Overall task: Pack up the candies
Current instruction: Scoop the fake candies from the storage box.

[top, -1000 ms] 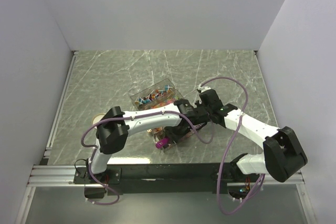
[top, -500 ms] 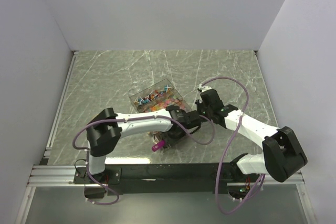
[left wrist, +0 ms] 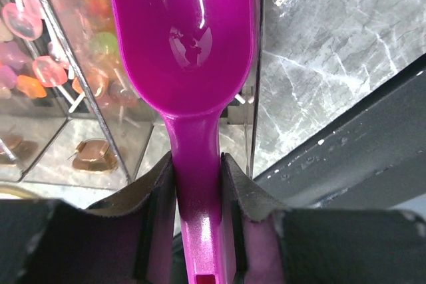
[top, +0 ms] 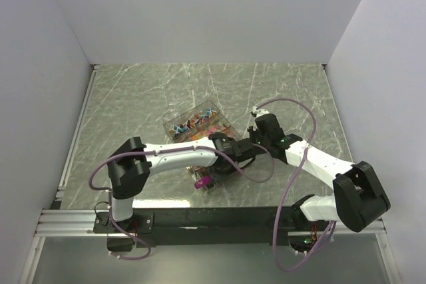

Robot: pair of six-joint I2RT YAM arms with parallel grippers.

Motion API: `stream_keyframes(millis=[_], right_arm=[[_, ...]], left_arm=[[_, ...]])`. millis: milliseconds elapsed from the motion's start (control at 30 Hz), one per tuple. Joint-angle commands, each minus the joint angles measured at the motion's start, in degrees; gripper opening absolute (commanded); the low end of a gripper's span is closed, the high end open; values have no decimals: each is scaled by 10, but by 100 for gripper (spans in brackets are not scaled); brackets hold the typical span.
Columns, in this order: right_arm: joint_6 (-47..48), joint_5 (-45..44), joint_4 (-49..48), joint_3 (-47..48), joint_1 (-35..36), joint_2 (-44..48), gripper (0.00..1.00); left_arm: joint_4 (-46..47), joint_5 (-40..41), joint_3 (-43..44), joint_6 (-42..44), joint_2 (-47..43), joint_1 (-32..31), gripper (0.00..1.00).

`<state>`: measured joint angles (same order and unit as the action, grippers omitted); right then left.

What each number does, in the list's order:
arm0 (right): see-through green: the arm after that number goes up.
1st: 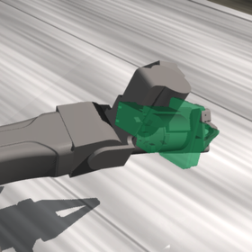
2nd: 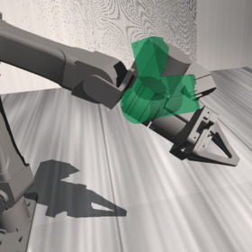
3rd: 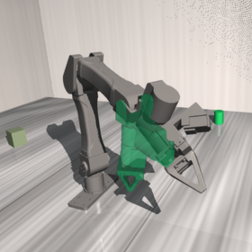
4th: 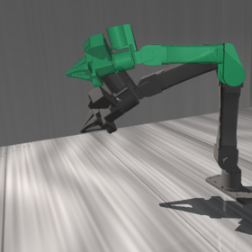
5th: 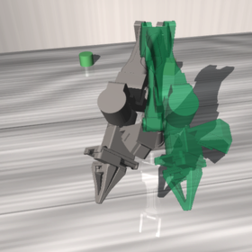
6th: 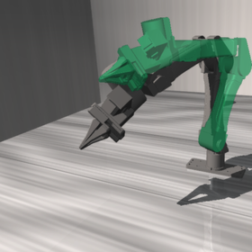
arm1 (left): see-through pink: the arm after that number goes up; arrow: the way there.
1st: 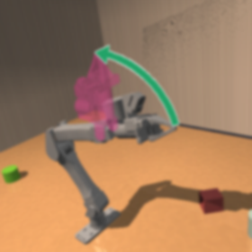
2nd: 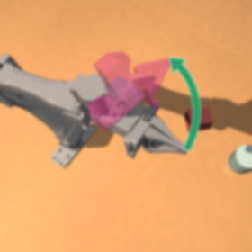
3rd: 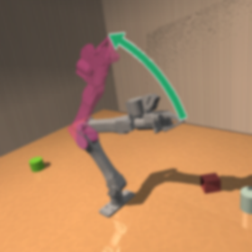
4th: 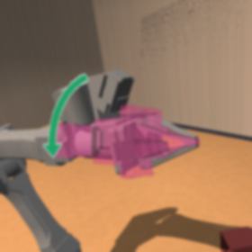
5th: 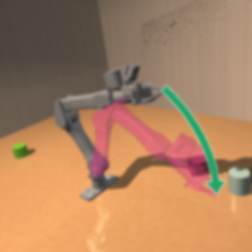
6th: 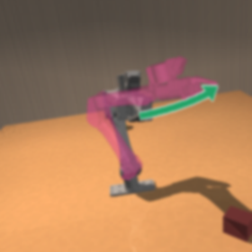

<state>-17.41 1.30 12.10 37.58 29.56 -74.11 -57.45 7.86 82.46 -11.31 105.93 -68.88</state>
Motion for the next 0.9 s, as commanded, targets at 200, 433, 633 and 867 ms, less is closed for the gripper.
stream_keyframes(millis=[200,433,633,867], right_arm=[[-75,117,14,4,17,-15,0],[-92,129,-1,-6,17,-38,0],[-91,118,-2,-11,16,-49,0],[-96,128,-25,-20,16,-48,0]], left_arm=[[148,-60,177,-11,49,-17,1],[232,-80,89,-28,28,-20,1],[291,-36,-5,-49,3,-19,1],[371,-26,-74,-55,-27,-17,1]])
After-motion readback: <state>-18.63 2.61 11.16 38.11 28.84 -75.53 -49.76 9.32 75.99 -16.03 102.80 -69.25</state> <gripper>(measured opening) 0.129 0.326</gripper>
